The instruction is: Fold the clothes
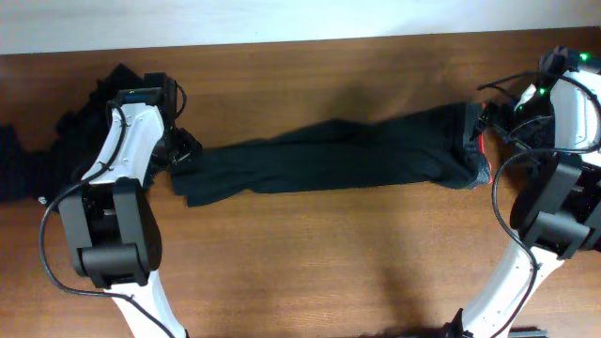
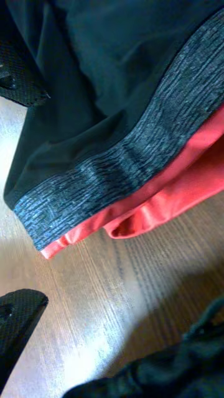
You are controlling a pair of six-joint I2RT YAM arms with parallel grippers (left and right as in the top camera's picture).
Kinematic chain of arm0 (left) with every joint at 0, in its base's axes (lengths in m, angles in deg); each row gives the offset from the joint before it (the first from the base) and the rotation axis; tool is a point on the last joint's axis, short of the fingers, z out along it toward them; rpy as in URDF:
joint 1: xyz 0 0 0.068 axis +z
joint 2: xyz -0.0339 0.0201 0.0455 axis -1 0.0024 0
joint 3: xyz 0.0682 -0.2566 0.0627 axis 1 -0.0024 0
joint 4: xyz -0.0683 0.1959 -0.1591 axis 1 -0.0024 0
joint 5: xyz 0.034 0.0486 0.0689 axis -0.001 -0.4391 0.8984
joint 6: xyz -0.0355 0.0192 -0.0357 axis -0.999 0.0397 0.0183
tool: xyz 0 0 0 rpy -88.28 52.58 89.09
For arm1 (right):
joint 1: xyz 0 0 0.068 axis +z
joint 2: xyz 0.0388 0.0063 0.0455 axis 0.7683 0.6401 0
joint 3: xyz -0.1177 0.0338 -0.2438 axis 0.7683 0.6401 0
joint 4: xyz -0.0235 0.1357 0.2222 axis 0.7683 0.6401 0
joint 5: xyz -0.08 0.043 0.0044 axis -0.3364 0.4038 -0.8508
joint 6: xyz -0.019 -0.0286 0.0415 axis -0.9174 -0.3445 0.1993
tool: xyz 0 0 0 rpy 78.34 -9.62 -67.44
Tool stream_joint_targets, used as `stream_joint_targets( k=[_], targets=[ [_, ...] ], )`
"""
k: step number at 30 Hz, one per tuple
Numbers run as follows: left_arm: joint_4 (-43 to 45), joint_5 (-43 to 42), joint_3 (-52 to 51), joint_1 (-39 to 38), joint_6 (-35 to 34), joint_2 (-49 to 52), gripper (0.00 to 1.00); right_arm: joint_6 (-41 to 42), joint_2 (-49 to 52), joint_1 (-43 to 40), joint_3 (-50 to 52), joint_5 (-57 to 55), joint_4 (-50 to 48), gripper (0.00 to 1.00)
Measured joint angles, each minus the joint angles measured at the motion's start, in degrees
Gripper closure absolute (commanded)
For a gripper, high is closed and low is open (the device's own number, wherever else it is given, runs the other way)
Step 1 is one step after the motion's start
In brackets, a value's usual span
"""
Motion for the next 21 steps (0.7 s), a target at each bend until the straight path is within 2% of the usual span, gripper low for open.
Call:
stream_joint_targets(
  k=[10,21],
  targets=[
    [0.0,-0.8,0.0,0.0,6.0,-0.7,0.02,-6.3,0.0,1.2,0.0,4.6,-1.4,0.01],
    [-4.5,-12.4,0.5,0.1,9.9,-5.9,0.09,-8.9,0.0,2.3,0.0,7.4,-0.9,0.01]
  ],
)
